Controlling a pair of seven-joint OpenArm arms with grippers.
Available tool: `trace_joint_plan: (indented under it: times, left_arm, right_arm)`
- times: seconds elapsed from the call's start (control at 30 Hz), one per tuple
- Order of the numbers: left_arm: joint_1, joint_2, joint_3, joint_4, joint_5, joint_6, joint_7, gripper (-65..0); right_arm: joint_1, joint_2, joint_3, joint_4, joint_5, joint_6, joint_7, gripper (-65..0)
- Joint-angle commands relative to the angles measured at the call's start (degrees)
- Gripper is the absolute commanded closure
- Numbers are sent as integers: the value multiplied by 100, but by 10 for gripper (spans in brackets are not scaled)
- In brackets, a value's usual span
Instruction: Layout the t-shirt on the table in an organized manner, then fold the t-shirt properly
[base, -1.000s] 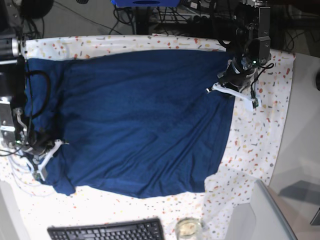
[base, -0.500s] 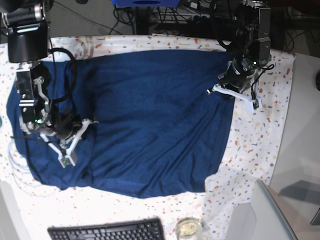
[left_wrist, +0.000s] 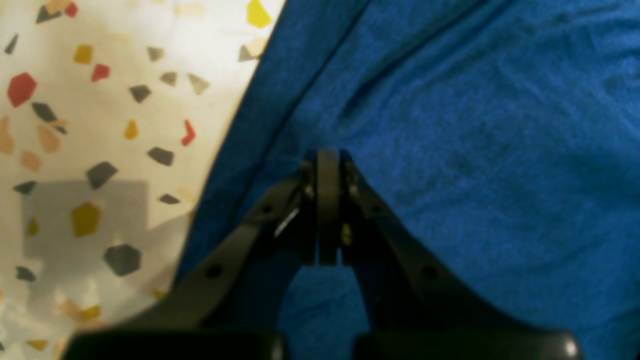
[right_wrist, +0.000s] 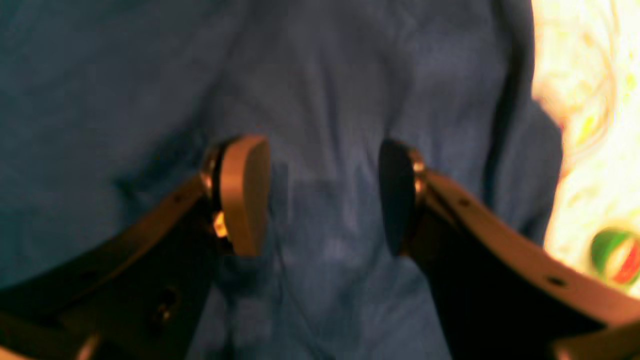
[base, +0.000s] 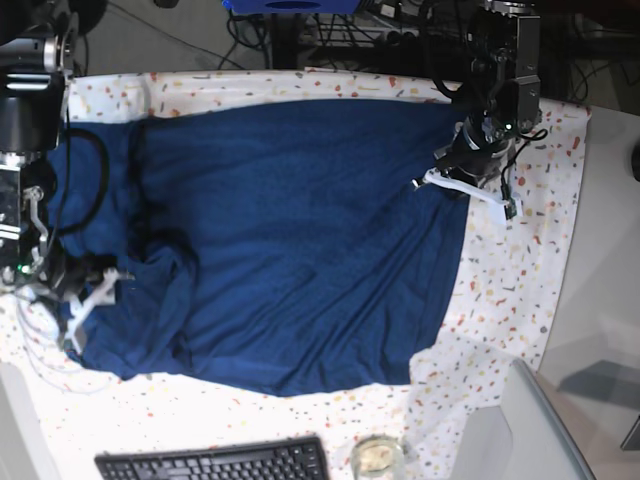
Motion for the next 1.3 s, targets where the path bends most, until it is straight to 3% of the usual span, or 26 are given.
trace_joint_plan:
  times: [0.0, 0.3, 0.43, 0.5, 0.57, 0.67, 0.73, 0.87, 0.97, 1.1, 1.27]
  left_arm:
    - [-30, -40, -15, 92, -19, -8, -84, 0]
    - [-30, -58, -15, 92, -19, -8, -84, 0]
    - [-30, -58, -15, -5, -19, -8, -84, 0]
    - [-39, -58, -15, -128, -19, -8, -84, 0]
    - [-39, -58, -15, -198, -19, -8, -84, 0]
    - [-39, -58, -15, -190, -19, -8, -84, 0]
    - [-30, -66, -15, -172, -19, -8, -84, 0]
    - [-30, -66, -15, -137, -19, -8, -84, 0]
    - [-30, -66, -15, -137, -19, -8, -84, 0]
    - [-30, -84, -15, -137, -19, -8, -84, 0]
    - [-39, -154, -23, -137, -19, -8, -84, 0]
  right_arm:
    - [46, 36, 45, 83, 99, 70, 94, -320]
    - [-368, -96, 80, 303, 81, 70, 129, -306]
    - [-368, -131, 80, 303, 81, 70, 94, -143]
    - [-376, -175, 80, 303, 90, 70, 50, -99]
    - [-376, -193, 80, 303, 99, 70, -29, -135]
    - [-376, -290, 106, 303, 99, 70, -29, -239]
    - [-376, -307, 89, 285, 99, 70, -29, -251]
    - [-350, -377, 80, 13, 99, 70, -21, -158]
    - [-368, -377, 80, -31, 99, 79, -21, -5]
    - [-710, -377, 97, 760, 99, 466, -73, 0]
    - [-1308, -615, -87, 1956, 99, 510, -653, 0]
